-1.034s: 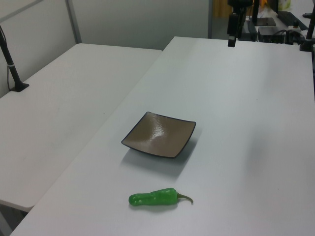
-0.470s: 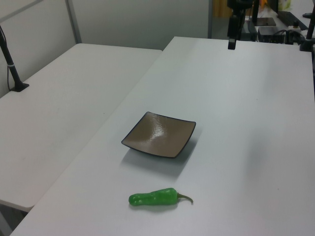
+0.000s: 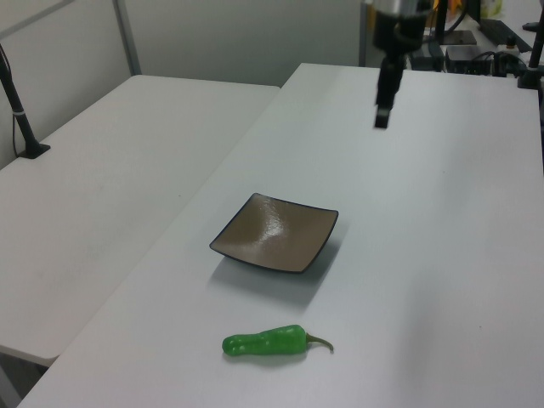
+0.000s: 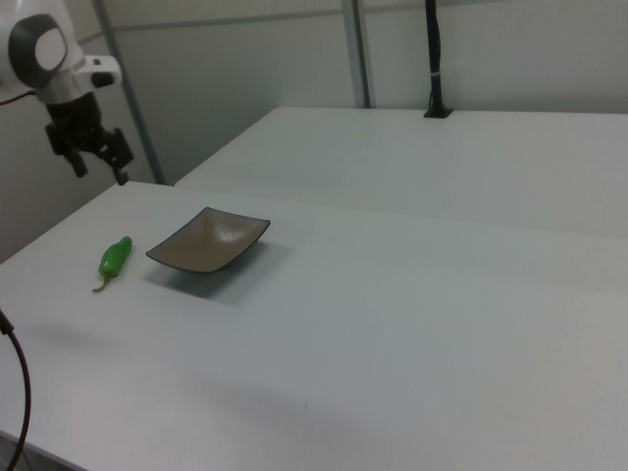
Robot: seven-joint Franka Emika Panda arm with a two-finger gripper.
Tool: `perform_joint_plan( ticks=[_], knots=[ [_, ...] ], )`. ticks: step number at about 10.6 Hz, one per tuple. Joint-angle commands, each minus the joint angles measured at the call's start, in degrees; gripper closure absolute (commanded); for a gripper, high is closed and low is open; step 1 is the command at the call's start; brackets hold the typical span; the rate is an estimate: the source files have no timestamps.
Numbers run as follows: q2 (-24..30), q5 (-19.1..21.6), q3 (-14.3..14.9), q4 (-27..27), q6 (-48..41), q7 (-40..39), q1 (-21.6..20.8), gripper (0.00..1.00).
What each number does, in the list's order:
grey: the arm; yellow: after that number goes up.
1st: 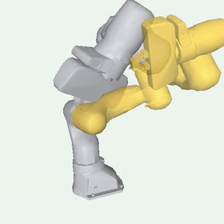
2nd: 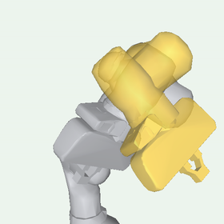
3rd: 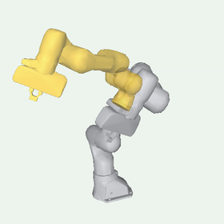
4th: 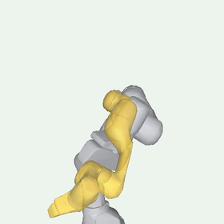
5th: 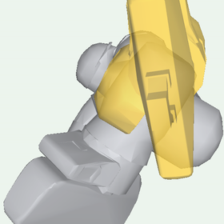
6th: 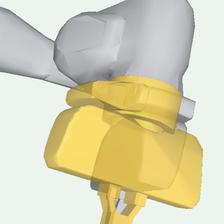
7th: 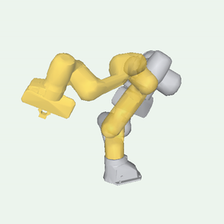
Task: Chili peppers are placed on a ceramic plate
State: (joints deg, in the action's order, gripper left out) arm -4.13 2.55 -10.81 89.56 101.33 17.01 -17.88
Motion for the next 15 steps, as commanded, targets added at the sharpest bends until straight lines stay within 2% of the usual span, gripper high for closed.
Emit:
perform_joint_plan(
  ticks=[1, 2, 5, 6, 9, 11, 15],
  knots=[
    [-6.0, -0.5, -4.0, -1.9, 10.2, 9.9, -3.7, 0.0],
    [-7.5, -1.5, -4.0, -2.0, 13.5, 12.8, -6.1, 0.0],
    [-16.2, -9.1, -4.1, -4.5, 21.5, 20.9, -11.4, 0.0],
    [-19.0, -11.3, -4.1, -5.2, 25.3, 22.1, -11.8, 0.0],
    [-24.8, -14.4, -4.0, -5.4, 34.0, 22.5, -13.4, 0.0],
    [-29.1, -19.2, -3.7, -6.8, 37.7, 24.9, -15.0, 0.0],
    [-36.6, -30.6, -3.4, -10.1, 41.9, 34.5, -15.4, 0.0]
  ],
)
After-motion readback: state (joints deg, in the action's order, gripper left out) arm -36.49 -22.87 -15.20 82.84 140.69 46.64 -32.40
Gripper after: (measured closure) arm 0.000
